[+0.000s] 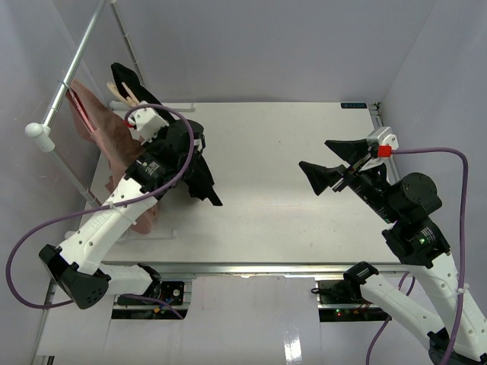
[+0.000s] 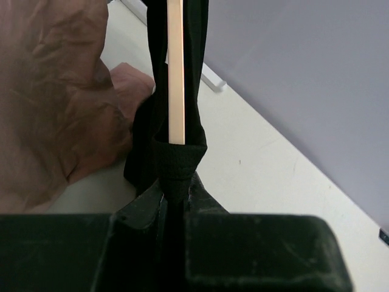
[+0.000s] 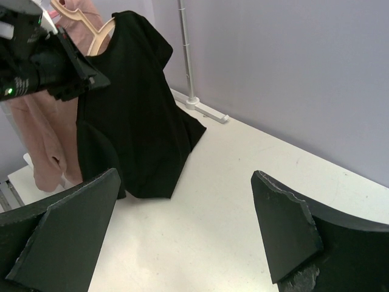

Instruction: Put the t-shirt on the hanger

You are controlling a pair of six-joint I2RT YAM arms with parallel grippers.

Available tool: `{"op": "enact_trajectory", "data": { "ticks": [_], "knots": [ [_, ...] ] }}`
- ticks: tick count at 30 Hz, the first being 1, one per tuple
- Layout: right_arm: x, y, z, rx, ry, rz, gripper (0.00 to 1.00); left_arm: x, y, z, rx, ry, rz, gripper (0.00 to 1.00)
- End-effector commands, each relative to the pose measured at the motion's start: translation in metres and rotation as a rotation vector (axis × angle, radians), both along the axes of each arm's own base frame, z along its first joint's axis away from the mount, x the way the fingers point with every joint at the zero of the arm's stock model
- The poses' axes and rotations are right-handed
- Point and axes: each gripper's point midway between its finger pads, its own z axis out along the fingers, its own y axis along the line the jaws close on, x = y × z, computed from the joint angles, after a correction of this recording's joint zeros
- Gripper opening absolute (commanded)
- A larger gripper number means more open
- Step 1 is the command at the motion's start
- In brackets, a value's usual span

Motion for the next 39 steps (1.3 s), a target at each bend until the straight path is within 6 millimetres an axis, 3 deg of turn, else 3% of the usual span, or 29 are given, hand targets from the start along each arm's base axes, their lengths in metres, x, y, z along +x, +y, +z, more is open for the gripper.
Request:
{"op": "enact_trajectory", "data": {
  "ticks": [1,3,12,25,39],
  "knots": [
    [-0.007,-0.004,0.018,0.014,-0.064,0.001,0.95,0.028,0.032,0.03,-0.07,-0.081,0.068,0.0],
    [-0.007,-0.006,0.017,0.009,-0.071,-0.009,0.95,0.038,0.035,0.029,-0.04,-0.064,0.081,0.0],
    [-0.005,-0.006,0.011,-0.001,-0.064,-0.009,0.96,0.046,0.044,0.055,0.076,-0.084,0.113,0.0],
    [-0.011,-0.007,0.009,-0.011,-0.074,0.001,0.96,0.058,0.073,0.092,0.171,-0.111,0.2,0.0],
    [-0.015,-0.006,0.009,-0.014,-0.086,0.016,0.96,0.069,0.1,0.067,0.109,-0.066,0.183,0.0]
  ]
}}
